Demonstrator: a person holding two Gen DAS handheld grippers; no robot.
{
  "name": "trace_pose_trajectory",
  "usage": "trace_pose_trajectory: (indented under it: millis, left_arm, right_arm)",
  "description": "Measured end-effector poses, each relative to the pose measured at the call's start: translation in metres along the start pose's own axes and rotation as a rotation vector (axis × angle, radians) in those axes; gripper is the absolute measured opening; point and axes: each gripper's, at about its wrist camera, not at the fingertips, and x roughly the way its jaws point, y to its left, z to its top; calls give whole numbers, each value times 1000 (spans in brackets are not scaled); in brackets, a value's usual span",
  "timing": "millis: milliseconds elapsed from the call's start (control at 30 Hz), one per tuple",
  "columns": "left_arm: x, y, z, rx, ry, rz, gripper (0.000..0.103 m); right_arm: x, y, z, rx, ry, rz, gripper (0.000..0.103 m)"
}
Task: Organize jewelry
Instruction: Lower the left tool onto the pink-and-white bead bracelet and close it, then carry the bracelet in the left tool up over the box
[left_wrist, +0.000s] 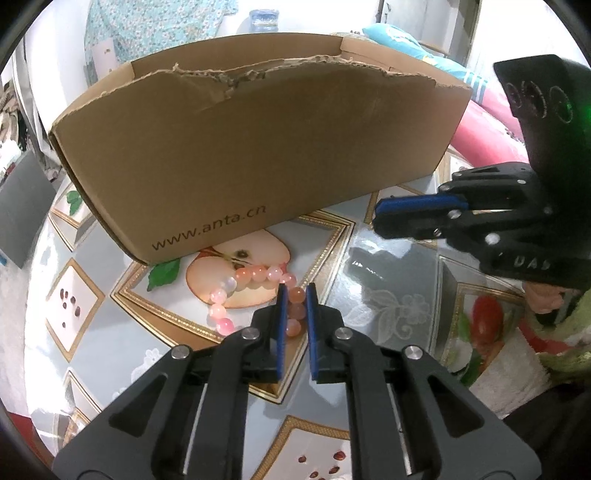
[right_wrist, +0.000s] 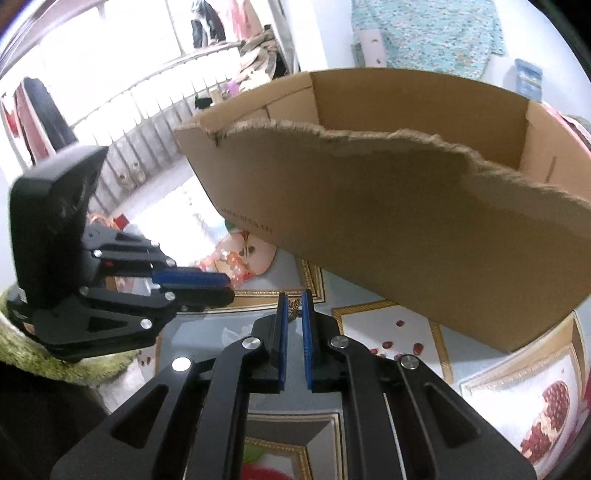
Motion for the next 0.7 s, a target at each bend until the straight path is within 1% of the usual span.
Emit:
trace_pose_trajectory:
  millis: [133, 233, 333, 433, 467, 567, 667, 700]
  left_arm:
    - [-18, 4, 0, -29, -55, -21, 9]
    - [-40, 16, 4, -96, -113, -74, 8]
    - [-67, 30, 10, -173, -189, -162, 8]
    - [-100, 46, 15, -267, -290, -319, 8]
    - [-107, 50, 17, -282, -311, -349, 8]
    - [-125, 55, 27, -310, -374, -426, 8]
    - [-140, 60, 43, -294, -414, -448, 8]
    - [-142, 59, 48, -282, -422, -440, 8]
  right_arm:
    - [-20, 3, 4, 11, -41, 2, 7]
    - [-35, 6, 11, 14, -82, 19, 7]
    - [-51, 9, 20, 14, -122, 36, 7]
    - [-65, 9, 33, 22, -167, 62, 7]
    - [-69, 8, 37, 26, -184, 72, 7]
    - [-79, 5, 53, 41, -233, 98, 7]
    - [-85, -4, 71, 58, -259, 99, 8]
    - [-85, -9, 78, 66, -258, 94, 8]
